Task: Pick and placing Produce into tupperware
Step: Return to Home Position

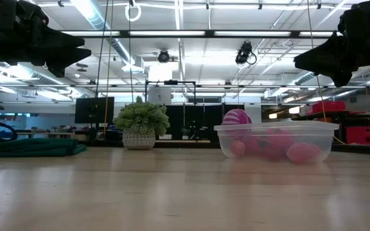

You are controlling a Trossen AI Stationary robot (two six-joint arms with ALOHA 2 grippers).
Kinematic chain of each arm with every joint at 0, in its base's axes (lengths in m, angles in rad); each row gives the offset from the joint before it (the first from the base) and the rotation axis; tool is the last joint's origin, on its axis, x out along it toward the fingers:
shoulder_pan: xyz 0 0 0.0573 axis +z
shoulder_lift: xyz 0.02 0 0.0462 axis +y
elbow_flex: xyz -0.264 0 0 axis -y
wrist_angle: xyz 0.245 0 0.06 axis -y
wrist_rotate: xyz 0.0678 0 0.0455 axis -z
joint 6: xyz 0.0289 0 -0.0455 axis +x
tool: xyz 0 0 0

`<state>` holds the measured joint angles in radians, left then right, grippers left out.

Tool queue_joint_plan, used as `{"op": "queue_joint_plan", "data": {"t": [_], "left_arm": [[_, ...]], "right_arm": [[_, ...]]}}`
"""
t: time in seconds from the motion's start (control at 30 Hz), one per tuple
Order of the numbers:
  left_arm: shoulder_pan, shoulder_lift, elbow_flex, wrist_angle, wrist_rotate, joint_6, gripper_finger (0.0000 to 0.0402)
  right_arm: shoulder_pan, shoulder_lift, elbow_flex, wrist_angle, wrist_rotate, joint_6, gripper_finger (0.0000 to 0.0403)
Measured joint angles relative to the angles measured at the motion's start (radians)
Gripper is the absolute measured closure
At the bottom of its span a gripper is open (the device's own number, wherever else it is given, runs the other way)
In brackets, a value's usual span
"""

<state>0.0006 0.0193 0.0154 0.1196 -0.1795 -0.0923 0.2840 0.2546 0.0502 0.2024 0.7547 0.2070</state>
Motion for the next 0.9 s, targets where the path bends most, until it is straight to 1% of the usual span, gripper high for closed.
{"op": "queue_joint_plan", "data": {"t": [0.17, 0.43, 0.67, 0.9], "left_arm": [[0.000, 0.000, 0.000, 0.000, 0.000, 0.000, 0.0211], [0.000, 0.000, 0.000, 0.000, 0.000, 0.000, 0.0203], [0.000, 0.000, 0.000, 0.000, 0.000, 0.000, 0.0211], [0.000, 0.000, 0.000, 0.000, 0.000, 0.000, 0.0203]], "right_arm": [[0.000, 0.000, 0.000, 0.000, 0.000, 0.000, 0.0286], [0.000, 0.000, 0.000, 0.000, 0.000, 0.000, 0.0286], [0.000, 0.000, 0.000, 0.000, 0.000, 0.000, 0.0286], [0.000, 0.000, 0.000, 0.000, 0.000, 0.000, 0.0286]]}}
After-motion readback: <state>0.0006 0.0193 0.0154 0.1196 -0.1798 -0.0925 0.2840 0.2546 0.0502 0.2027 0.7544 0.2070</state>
